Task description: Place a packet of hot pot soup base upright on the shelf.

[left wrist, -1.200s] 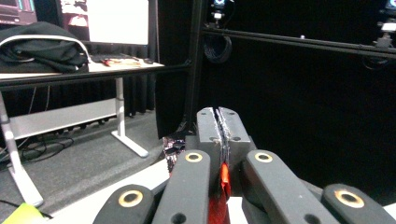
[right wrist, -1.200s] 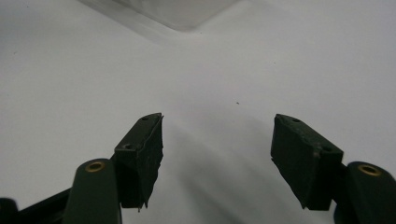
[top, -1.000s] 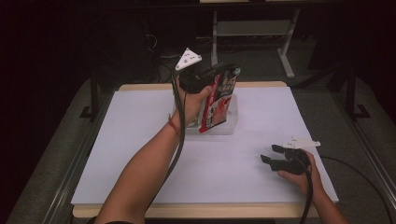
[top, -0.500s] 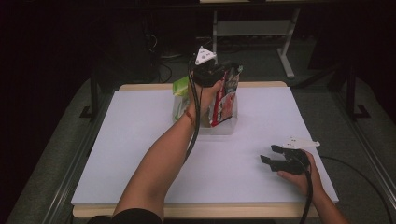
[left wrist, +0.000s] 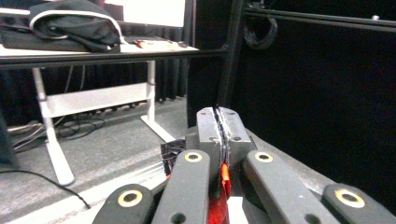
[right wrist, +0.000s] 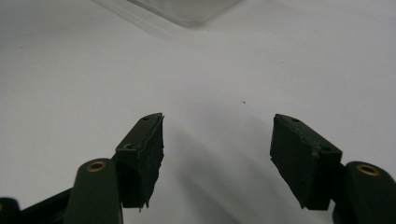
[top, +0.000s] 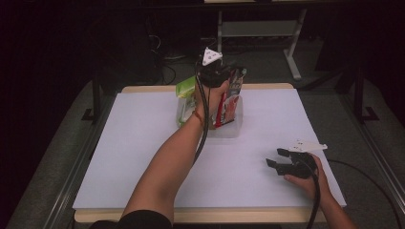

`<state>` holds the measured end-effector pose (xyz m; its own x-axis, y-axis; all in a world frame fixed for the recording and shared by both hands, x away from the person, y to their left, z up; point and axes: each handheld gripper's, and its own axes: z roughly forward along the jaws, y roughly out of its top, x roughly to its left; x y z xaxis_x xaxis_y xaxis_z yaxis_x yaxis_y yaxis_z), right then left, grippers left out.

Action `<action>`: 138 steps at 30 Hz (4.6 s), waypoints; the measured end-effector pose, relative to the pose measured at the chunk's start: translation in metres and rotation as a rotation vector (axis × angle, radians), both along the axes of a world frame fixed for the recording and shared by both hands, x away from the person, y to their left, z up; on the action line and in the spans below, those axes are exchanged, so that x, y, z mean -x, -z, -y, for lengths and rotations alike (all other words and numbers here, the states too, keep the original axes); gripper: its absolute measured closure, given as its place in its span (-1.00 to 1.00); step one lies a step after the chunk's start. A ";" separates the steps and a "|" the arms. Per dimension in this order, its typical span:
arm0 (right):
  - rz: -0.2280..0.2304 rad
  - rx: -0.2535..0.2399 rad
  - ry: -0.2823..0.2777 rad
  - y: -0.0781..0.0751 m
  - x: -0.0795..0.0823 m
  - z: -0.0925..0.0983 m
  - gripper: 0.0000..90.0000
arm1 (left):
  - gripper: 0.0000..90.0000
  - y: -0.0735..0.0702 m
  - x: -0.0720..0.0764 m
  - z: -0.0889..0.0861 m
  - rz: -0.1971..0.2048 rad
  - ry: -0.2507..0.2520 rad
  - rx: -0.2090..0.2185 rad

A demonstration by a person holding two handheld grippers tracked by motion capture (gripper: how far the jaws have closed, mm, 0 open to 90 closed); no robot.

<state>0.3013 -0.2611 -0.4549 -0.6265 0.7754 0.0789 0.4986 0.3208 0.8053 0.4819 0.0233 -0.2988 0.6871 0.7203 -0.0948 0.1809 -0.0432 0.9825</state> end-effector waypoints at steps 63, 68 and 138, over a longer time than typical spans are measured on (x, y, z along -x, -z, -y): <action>-0.021 0.069 -0.047 0.003 0.000 -0.008 -0.25 | 0.79 0.051 0.024 -0.007 0.035 -0.160 -0.021; -0.015 0.070 -0.057 0.003 0.001 -0.008 -0.25 | 0.78 0.069 0.034 -0.007 0.120 -0.150 0.004; -0.004 0.063 -0.068 0.002 0.002 -0.008 -0.27 | 0.39 0.082 0.050 -0.030 0.152 0.087 -0.244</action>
